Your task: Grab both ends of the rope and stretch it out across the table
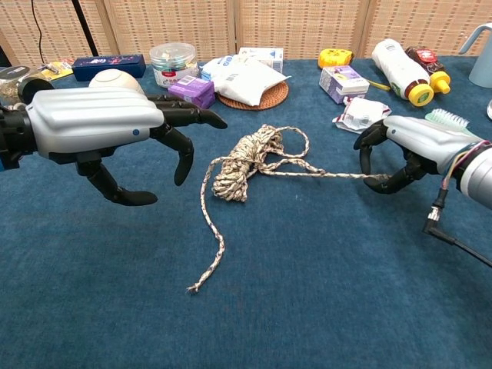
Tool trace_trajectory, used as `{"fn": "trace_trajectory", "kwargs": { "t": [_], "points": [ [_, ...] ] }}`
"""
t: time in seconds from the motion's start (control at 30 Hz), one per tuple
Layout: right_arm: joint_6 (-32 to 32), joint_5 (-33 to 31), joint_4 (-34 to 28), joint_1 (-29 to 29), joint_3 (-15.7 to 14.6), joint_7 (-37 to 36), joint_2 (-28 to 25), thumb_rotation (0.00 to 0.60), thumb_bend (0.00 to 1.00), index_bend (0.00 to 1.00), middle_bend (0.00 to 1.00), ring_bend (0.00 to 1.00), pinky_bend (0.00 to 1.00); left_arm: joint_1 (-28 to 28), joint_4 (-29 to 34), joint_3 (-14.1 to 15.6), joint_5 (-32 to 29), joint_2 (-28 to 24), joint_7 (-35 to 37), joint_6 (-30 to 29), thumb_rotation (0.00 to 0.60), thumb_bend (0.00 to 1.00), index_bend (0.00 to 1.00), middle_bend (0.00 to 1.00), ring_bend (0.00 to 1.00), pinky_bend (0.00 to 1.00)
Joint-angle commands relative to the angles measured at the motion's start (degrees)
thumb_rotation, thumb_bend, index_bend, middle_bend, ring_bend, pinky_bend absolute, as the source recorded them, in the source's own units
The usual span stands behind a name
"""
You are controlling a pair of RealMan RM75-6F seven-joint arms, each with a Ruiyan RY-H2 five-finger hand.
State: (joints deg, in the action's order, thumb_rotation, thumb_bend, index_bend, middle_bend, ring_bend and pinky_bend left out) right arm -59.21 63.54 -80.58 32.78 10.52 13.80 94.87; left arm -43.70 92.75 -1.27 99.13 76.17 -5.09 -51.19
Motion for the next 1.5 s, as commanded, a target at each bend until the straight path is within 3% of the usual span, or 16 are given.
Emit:
{"fn": "trace_trajectory", "kwargs": {
  "t": [0.03, 0.83, 1.5],
  "points": [
    [0.16, -0.05, 0.28, 0.01, 0.01, -0.18, 0.06, 0.600, 0.42, 0.63, 0.23, 0.00, 0.00, -0.24, -0.38, 0.10, -0.71, 0.71, -0.60, 0.49, 0.600, 0.29, 0.48, 0.04, 0.00, 0.00],
    [1.06, 0.64, 4.09, -0.17, 0.16, -3.50, 1.03, 0.600, 0.42, 0.63, 0.23, 0.00, 0.00, -2.33, -8.29, 0.24, -4.83, 10.76, -5.16, 2.58, 0.600, 0.29, 0.54, 0.04, 0.00, 0.00],
    [1.75, 1.64, 6.72, -0.03, 0.45, -5.93, 2.21, 0.600, 0.42, 0.63, 0.23, 0.00, 0.00, -3.60, -14.53, 1.97, -3.23, 16.25, -5.81, 0.86, 0.600, 0.31, 0.56, 0.04, 0.00, 0.00]
  ]
}}
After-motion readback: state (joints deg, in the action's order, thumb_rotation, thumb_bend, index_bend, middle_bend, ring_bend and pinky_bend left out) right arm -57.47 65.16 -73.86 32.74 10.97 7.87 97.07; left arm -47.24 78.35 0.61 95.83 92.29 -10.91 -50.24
